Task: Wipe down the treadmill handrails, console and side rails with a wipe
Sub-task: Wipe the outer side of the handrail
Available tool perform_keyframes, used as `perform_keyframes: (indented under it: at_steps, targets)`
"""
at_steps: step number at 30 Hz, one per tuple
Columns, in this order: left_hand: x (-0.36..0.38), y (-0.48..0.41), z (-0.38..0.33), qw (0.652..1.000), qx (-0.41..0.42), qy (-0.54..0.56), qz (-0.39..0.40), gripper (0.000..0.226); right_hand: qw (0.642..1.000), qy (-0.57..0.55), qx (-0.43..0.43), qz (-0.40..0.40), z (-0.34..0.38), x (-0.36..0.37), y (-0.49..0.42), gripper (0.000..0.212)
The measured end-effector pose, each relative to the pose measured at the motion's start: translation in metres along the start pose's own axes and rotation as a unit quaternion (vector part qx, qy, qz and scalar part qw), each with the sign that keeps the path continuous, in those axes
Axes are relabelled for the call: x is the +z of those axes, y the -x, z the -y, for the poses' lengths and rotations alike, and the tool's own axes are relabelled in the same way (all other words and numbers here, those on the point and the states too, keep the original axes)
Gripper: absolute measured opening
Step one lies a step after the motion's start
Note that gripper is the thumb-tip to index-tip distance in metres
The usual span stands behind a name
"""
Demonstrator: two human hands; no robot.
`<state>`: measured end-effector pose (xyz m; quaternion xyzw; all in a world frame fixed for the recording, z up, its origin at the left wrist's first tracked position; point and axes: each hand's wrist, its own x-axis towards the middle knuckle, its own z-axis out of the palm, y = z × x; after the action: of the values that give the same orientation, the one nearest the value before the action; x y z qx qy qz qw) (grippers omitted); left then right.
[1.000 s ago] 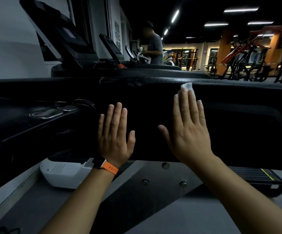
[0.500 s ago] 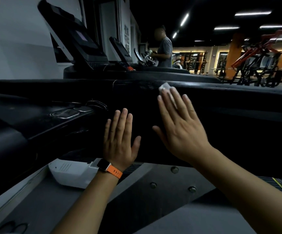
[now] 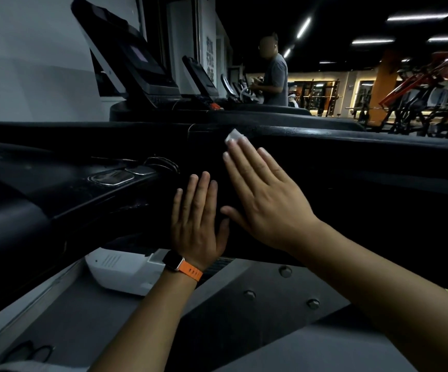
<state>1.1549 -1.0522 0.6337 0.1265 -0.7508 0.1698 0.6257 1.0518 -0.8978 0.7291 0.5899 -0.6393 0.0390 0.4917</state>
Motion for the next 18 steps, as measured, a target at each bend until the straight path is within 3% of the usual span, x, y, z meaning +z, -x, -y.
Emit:
perform_keyframes:
  at_steps: [8,13,18]
  targets:
    - [-0.003,0.005,0.001,1.0,-0.016,0.003,0.015,0.062,0.998,0.02,0.067,0.006,-0.014,-0.002,0.025,0.084]
    - [-0.016,0.016,0.012,0.998,-0.029,-0.013,0.052,0.065,1.0,-0.001,-0.015,0.005,0.013,0.003,-0.035,0.084]
    - [-0.024,0.029,0.028,0.997,-0.033,-0.027,0.07,0.064,0.994,0.005,-0.102,0.038,0.002,0.004,0.008,0.08]
